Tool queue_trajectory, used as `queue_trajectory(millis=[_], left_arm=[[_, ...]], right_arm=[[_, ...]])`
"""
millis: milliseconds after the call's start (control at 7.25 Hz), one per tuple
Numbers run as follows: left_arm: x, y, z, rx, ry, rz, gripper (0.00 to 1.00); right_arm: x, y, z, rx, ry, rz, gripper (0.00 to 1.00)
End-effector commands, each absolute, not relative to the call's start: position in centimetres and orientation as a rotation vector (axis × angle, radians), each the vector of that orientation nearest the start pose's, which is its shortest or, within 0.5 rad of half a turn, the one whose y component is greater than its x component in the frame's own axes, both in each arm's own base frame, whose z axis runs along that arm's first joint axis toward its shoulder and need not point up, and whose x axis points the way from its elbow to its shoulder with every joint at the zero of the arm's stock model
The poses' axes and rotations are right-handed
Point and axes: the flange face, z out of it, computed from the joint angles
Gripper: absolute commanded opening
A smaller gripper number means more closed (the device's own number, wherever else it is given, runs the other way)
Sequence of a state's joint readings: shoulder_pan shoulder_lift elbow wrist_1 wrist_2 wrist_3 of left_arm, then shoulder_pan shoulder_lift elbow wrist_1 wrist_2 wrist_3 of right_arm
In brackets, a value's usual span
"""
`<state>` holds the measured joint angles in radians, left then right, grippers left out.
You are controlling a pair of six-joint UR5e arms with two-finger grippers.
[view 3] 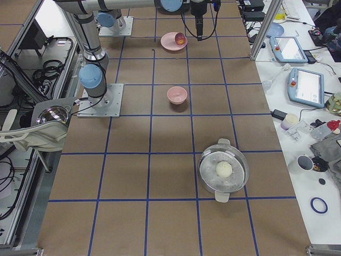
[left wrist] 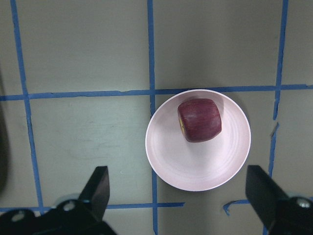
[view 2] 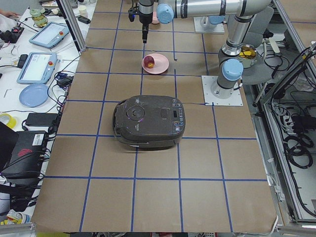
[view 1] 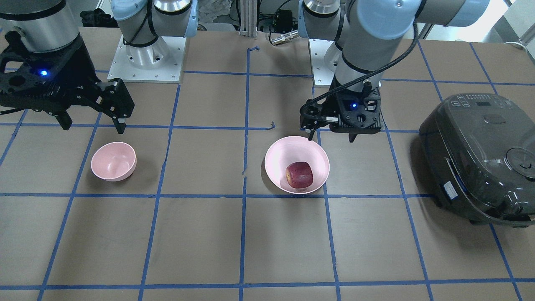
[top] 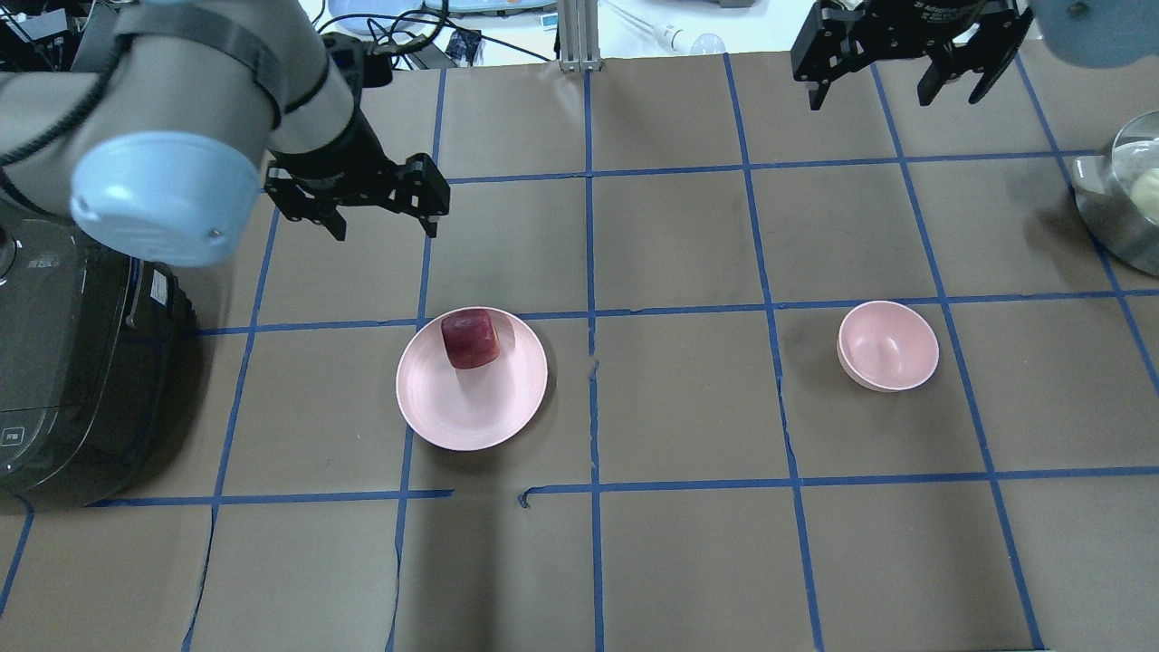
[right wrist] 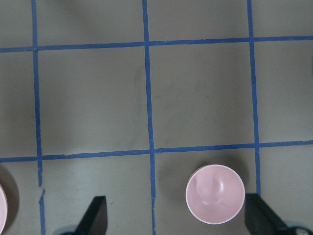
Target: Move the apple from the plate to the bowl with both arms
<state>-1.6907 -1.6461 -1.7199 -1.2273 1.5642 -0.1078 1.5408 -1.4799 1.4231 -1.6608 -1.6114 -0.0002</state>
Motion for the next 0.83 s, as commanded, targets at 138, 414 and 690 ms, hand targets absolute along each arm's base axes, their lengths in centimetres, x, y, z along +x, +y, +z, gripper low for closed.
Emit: queue_trajectory(millis=[138,414,690], left_arm=[[-21.5,-48.7,33.1,-0.026,3.197,-0.298,1.0],[-21.2,-47.6,28.3,-0.022,3.18,-0.189,1.0],[-21.5,-49.1,24.3,-0.087,3.185,-0.139,1.0]], right_arm=[[3.0,-54.5,45.5,-0.08,3.183,-0.024,1.0],[-3.6,-53.1,37.5,-0.061,3.14,0.102,1.0],[-7.2,-49.7,28.3,-0.067,3.112,0.077,0.94]])
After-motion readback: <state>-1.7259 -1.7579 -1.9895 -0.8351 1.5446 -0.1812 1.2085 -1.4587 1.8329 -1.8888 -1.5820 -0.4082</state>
